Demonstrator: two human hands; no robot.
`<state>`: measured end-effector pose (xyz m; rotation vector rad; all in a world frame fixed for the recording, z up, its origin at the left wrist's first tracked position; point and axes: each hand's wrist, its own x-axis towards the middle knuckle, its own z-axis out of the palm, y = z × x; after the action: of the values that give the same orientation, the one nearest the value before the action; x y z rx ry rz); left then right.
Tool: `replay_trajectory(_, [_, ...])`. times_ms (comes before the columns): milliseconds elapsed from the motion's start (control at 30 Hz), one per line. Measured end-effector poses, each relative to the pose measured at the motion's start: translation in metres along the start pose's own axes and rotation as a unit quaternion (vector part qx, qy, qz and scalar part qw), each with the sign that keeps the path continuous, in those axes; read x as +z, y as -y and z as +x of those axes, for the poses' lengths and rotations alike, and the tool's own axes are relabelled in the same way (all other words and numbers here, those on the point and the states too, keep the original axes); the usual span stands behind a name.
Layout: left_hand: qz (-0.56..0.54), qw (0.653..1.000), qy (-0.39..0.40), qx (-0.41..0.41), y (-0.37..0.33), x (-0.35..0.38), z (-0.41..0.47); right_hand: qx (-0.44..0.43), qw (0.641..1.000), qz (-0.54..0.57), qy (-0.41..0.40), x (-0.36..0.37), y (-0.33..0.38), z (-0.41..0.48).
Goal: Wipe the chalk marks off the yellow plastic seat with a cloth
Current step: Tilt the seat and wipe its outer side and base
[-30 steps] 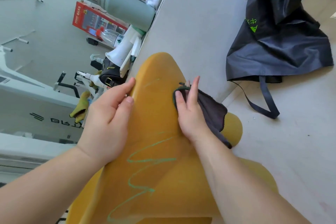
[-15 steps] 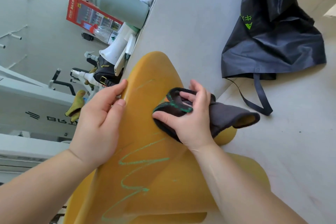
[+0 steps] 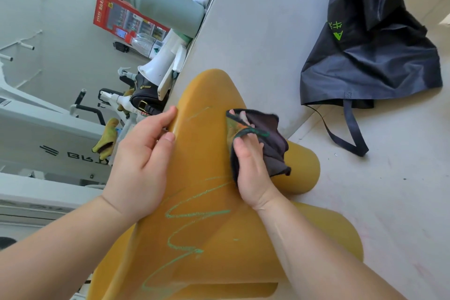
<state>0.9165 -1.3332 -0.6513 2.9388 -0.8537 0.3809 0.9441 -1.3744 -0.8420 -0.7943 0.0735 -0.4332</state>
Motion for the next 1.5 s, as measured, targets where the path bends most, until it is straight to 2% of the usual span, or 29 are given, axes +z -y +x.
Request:
replay_trajectory(100, [-0.003,1.0,0.001,0.003,0.001,0.0,0.001,-0.021,0.997,0.072,0.013,0.006,0.006,0.003])
replay_trajectory(167, [-0.003,1.0,0.001,0.002,0.001,0.0,0.001,0.017,0.988,0.153,0.014,0.007,0.013,-0.002])
replay_trajectory(267, [0.001,1.0,-0.003,-0.002,0.002,0.0,0.001,0.038,0.939,0.342,0.007,0.002,0.018,-0.002])
replay_trajectory(333, [0.003,1.0,-0.004,-0.002,0.002,0.0,0.001,0.035,0.944,0.323,-0.055,-0.001,0.018,0.002])
replay_trajectory(500, [-0.005,1.0,0.0,-0.003,0.001,0.001,0.001,-0.017,0.979,0.18,-0.095,0.002,0.012,0.015])
replay_trajectory(567, [-0.005,1.0,0.001,-0.001,0.001,0.001,0.001,-0.004,0.987,0.12,-0.109,0.007,0.012,0.026])
replay_trajectory(633, [-0.003,1.0,0.001,0.0,0.0,0.001,0.0,0.047,0.99,0.104,-0.084,0.012,0.02,0.032])
replay_trajectory(700, [-0.002,1.0,0.002,0.0,0.001,0.001,0.0,0.08,0.966,0.238,-0.052,0.011,0.027,0.032])
replay_trajectory(767, [0.0,1.0,0.003,0.0,0.001,0.0,0.001,0.106,0.917,0.385,-0.013,0.002,0.034,0.028])
replay_trajectory(867, [-0.002,1.0,0.004,0.001,0.0,0.001,0.001,0.123,0.88,0.459,-0.009,-0.008,0.036,0.023])
replay_trajectory(900, [-0.003,1.0,0.005,0.0,0.0,0.001,0.001,0.124,0.89,0.438,-0.038,-0.007,0.034,0.022])
replay_trajectory(1000, [-0.002,1.0,0.005,-0.002,0.0,0.0,0.001,0.069,0.959,0.23,-0.148,-0.001,0.025,0.022])
replay_trajectory(1067, [0.0,1.0,0.005,-0.005,0.0,0.0,0.001,0.034,0.976,0.13,-0.17,0.003,0.018,0.02])
replay_trajectory(1133, [0.003,1.0,0.005,-0.007,0.0,0.0,0.001,0.051,0.985,0.035,-0.162,0.004,0.015,0.02])
replay_trajectory(1200, [0.002,1.0,0.004,-0.005,-0.001,0.0,0.001,0.12,0.987,-0.047,-0.098,0.003,0.012,0.02])
replay_trajectory(1300, [-0.002,1.0,0.002,-0.004,0.0,0.001,0.001,0.164,0.984,-0.058,-0.033,0.011,0.015,0.013])
replay_trajectory(1400, [-0.009,1.0,0.003,-0.002,0.0,0.001,0.001,0.111,0.99,-0.075,-0.033,0.017,0.021,0.004])
replay_trajectory(1500, [-0.011,1.0,0.001,0.008,-0.001,0.002,0.002,0.06,0.994,-0.082,-0.033,0.013,0.025,0.038])
